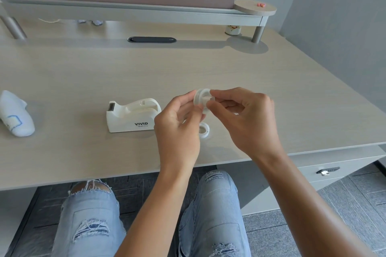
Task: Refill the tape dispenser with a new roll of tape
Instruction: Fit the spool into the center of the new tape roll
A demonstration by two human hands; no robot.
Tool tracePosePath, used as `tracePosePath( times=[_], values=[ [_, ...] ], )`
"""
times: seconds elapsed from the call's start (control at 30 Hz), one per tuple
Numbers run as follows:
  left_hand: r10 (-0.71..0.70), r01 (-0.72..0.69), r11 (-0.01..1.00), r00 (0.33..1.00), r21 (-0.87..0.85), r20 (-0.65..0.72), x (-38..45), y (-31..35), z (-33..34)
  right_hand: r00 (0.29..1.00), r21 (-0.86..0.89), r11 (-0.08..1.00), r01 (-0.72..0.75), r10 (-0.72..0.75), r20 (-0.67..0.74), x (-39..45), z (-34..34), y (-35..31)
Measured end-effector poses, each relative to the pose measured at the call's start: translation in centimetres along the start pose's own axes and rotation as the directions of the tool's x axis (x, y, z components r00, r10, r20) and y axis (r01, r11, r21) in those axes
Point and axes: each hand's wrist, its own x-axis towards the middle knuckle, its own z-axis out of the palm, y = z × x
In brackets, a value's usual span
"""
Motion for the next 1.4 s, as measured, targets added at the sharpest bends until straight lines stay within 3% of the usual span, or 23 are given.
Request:
tracePosePath(
  times=[0.13, 0.23, 0.33, 0.43, 0.77, 1.23, 1.4],
  values=[
    [-0.138, 0.142, 0.975, 0.99, -0.171, 0.035, 0.2, 0.4, -0.2, 0.997, 0.036, 0.997, -0.075, 0.073, 0.035, 0.2, -0.5, -0.2],
    [-0.232, 0.253, 0.925, 0.967, -0.283, 0.105, 0.4, 0.8, -0.4, 0.97, 0.069, 0.975, -0.214, 0.203, 0.136, 1.0, -1.3, 0.0],
    [-0.263, 0.296, 0.915, 0.953, -0.274, 0.152, 0.5, 0.8, -0.7, 0.898, 0.163, 0.926, -0.341, 0.269, 0.348, 1.7, -2.3, -0.1],
    [-0.262, 0.294, 0.922, 0.953, -0.252, 0.154, 0.6, 0.7, -0.8, 0.86, 0.196, 0.904, -0.379, 0.266, 0.436, 2.0, -2.7, -0.1],
    [-0.152, 0.172, 0.979, 0.973, -0.105, 0.175, 0.8, 0.7, -1.1, 0.849, 0.222, 0.884, -0.412, 0.283, 0.446, 2.5, -2.8, 0.2],
    [-0.183, 0.208, 0.969, 0.967, -0.134, 0.177, 1.1, 1.1, -1.3, 0.868, 0.334, 0.866, -0.373, 0.199, 0.455, 2.3, -3.1, 0.5],
    [-0.166, 0.194, 0.973, 0.965, -0.124, 0.202, 1.1, 0.9, -1.3, 0.877, 0.319, 0.868, -0.381, 0.23, 0.421, 2.3, -2.9, 0.5]
  ],
)
